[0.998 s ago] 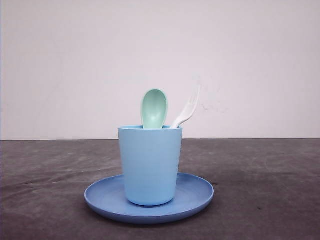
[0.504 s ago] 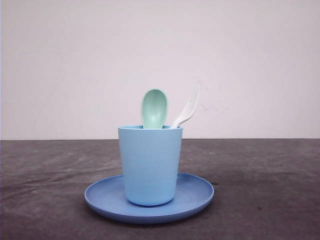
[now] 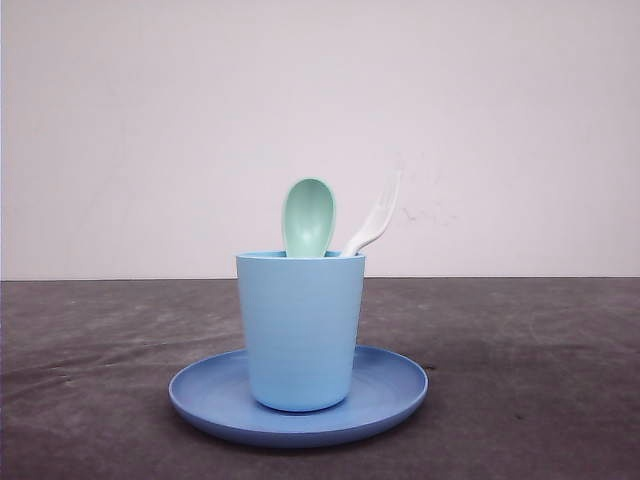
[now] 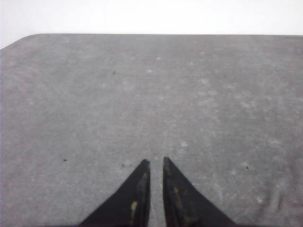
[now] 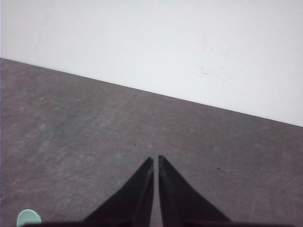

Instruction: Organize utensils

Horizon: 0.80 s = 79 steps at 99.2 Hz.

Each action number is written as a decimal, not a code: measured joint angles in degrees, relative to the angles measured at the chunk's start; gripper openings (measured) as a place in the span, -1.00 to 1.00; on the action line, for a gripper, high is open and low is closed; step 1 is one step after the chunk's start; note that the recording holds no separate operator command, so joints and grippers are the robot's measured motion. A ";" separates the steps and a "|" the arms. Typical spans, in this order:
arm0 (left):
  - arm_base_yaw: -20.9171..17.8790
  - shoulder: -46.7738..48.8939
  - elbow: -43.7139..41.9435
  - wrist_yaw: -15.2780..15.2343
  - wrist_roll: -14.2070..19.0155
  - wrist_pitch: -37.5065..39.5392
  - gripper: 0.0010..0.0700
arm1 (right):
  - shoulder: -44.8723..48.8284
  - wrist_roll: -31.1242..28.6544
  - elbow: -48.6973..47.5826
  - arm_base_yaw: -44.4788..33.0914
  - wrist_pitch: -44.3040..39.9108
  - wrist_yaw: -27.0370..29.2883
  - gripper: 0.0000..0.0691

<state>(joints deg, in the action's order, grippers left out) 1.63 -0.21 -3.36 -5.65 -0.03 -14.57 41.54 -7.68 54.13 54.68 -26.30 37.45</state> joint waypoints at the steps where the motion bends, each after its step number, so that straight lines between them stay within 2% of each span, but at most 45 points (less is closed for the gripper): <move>1: 0.00 0.00 0.00 0.00 0.00 0.00 -0.96 | 0.00 0.00 0.00 0.00 0.00 0.00 -0.95; 30: -0.02 0.00 0.00 0.00 -0.02 0.00 -0.96 | 0.00 1.57 0.00 -0.17 0.15 0.20 -0.95; 49: -0.02 0.00 0.00 0.00 -0.02 -0.02 -0.96 | 0.00 6.10 0.00 -6.16 5.31 -1.55 -0.95; 57: -0.02 0.00 0.00 0.00 0.00 0.00 -0.96 | 0.00 8.00 0.00 -11.17 6.69 -5.64 -0.95; 79: -0.02 0.00 0.00 0.00 0.00 0.00 -0.96 | -0.33 10.45 -0.61 -29.44 9.29 -22.80 -0.95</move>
<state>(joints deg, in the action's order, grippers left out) 1.61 -0.21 -3.36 -5.65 -0.03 -14.57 41.21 2.76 53.52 25.23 -17.02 14.66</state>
